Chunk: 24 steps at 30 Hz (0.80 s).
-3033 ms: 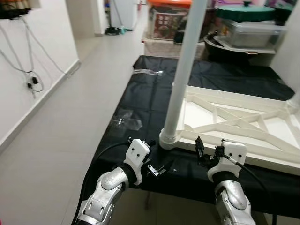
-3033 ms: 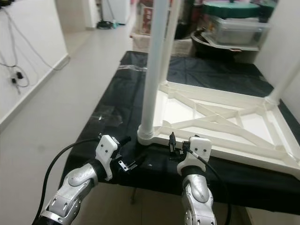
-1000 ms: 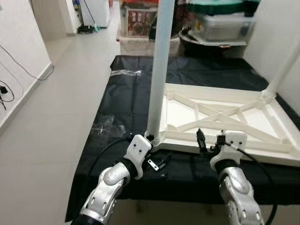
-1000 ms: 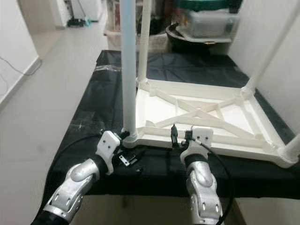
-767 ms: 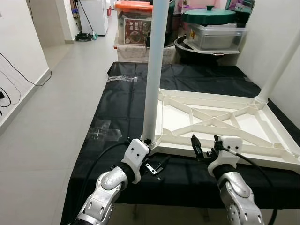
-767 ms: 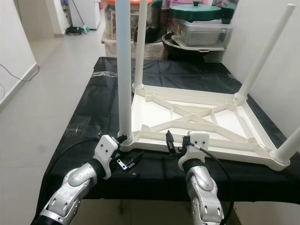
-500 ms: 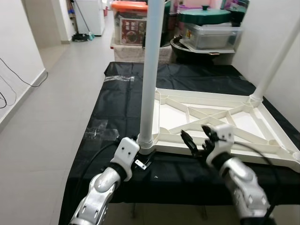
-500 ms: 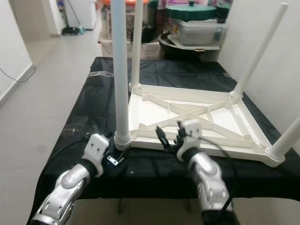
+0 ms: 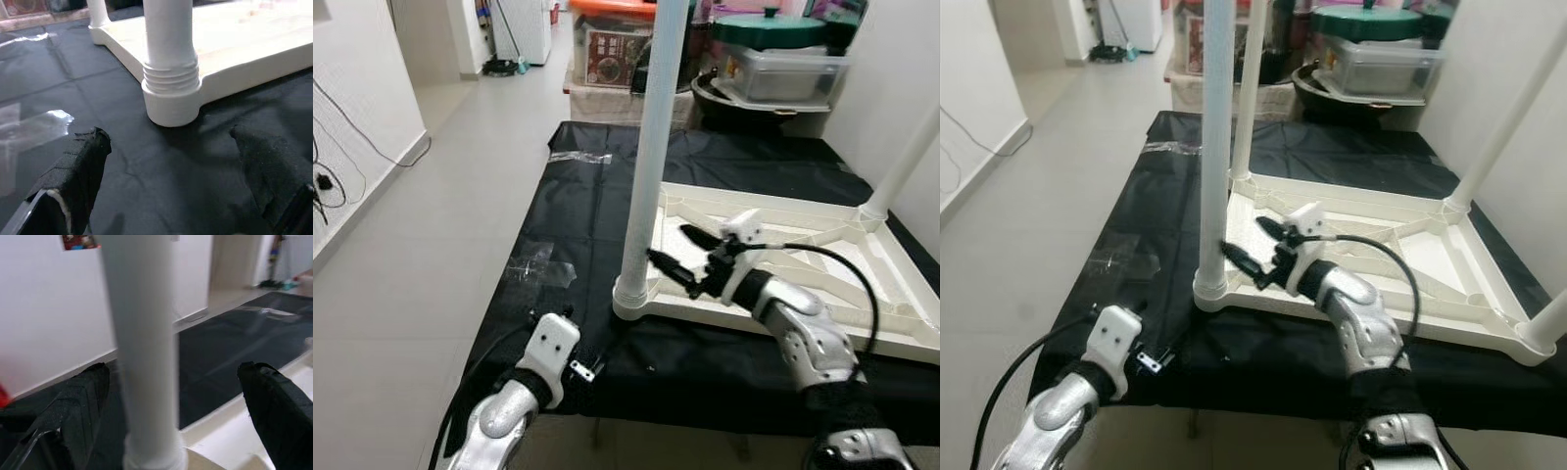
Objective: Building children table
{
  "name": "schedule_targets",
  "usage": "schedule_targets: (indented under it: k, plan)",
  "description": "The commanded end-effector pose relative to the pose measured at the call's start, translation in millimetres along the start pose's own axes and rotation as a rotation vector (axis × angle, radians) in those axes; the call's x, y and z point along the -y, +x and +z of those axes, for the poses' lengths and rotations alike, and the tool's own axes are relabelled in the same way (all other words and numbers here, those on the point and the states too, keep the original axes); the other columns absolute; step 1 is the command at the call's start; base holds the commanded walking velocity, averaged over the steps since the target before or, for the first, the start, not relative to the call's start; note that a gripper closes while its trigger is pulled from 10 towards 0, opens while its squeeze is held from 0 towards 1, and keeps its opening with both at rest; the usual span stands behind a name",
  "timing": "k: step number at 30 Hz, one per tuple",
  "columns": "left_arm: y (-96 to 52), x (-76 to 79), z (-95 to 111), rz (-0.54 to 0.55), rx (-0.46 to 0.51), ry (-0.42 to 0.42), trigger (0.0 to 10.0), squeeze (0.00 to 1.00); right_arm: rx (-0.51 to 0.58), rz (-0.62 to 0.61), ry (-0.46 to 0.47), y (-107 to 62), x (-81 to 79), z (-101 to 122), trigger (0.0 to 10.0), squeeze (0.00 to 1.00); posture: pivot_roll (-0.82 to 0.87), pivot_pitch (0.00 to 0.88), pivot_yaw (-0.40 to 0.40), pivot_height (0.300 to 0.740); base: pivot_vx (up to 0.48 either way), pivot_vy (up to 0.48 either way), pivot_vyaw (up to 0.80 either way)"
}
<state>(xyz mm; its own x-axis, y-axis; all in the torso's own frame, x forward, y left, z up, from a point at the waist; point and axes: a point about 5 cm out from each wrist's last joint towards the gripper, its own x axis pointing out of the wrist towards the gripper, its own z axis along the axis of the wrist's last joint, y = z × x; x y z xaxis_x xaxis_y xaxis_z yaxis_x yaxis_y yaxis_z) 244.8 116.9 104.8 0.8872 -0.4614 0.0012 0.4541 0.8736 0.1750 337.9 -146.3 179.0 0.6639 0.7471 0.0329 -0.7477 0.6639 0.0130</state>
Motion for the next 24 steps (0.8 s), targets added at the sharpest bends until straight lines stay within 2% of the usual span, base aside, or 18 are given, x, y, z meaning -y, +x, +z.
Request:
schedule_targets:
  k: [1, 5, 6, 9, 12, 14, 17, 22, 23, 24]
  plan:
    - [-3.0, 0.1, 7.0, 0.0, 0.045, -0.003, 10.0, 0.0, -0.009, 0.041, 0.014, 5.2, -3.2, -0.5, 10.0, 0.0, 0.15, 0.0, -0.121, 0.74, 0.0, 0.0, 0.0]
    - [-13.8, 4.0, 18.6, 0.01, 0.094, 0.008, 10.0, 0.0, -0.038, 0.125, 0.01, 18.1, -7.7, -3.9, 10.0, 0.0, 0.16, 0.0, -0.131, 0.74, 0.0, 0.0, 0.0]
    - [-13.8, 4.0, 18.6, 0.01, 0.094, 0.008, 10.0, 0.0, -0.038, 0.125, 0.01, 18.1, -7.7, -3.9, 10.0, 0.0, 0.16, 0.0, -0.131, 0.74, 0.0, 0.0, 0.0]
    - [-19.4, 6.0, 24.8, 0.012, 0.106, 0.004, 10.0, 0.0, -0.018, 0.129, 0.022, 32.3, -9.0, 0.0, 10.0, 0.0, 0.16, 0.0, -0.14, 0.74, 0.0, 0.0, 0.0]
    - [-20.0, 6.0, 26.7, 0.014, 0.111, 0.002, 10.0, 0.0, -0.01, 0.128, 0.025, 35.8, -9.4, 1.5, 10.0, 0.0, 0.16, 0.0, -0.14, 0.74, 0.0, 0.0, 0.0]
    - [-21.4, 5.8, 30.1, 0.016, 0.117, -0.003, 10.0, 0.0, 0.001, 0.117, 0.026, 41.0, -8.6, 3.9, 10.0, 0.0, 0.17, 0.0, -0.145, 0.74, 0.0, 0.0, 0.0]
    - [-28.9, -3.8, 45.0, 0.067, 0.132, -0.03, 10.0, 0.0, 0.036, 0.05, 0.032, 57.5, -6.0, 11.2, 10.0, 0.0, 0.17, 0.0, -0.153, 0.74, 0.0, 0.0, 0.0]
    - [-31.1, -8.2, 54.1, 0.085, 0.149, -0.022, 10.0, 0.0, 0.057, 0.013, 0.057, 63.7, -4.2, 12.6, 10.0, 0.0, 0.18, 0.0, -0.159, 0.74, 0.0, 0.0, 0.0]
    - [-30.3, -8.7, 54.5, 0.095, 0.151, -0.022, 10.0, 0.0, 0.054, -0.003, 0.061, 65.0, -4.2, 10.3, 4.8, 0.0, 0.18, 0.0, -0.161, 0.74, 0.0, 0.0, 0.0]
    - [-28.6, -8.6, 53.5, 0.103, 0.148, -0.027, 10.0, 0.0, 0.045, -0.016, 0.065, 66.0, -4.7, 6.8, 0.9, 0.0, 0.18, 0.0, -0.163, 0.74, 0.0, 0.0, 0.0]
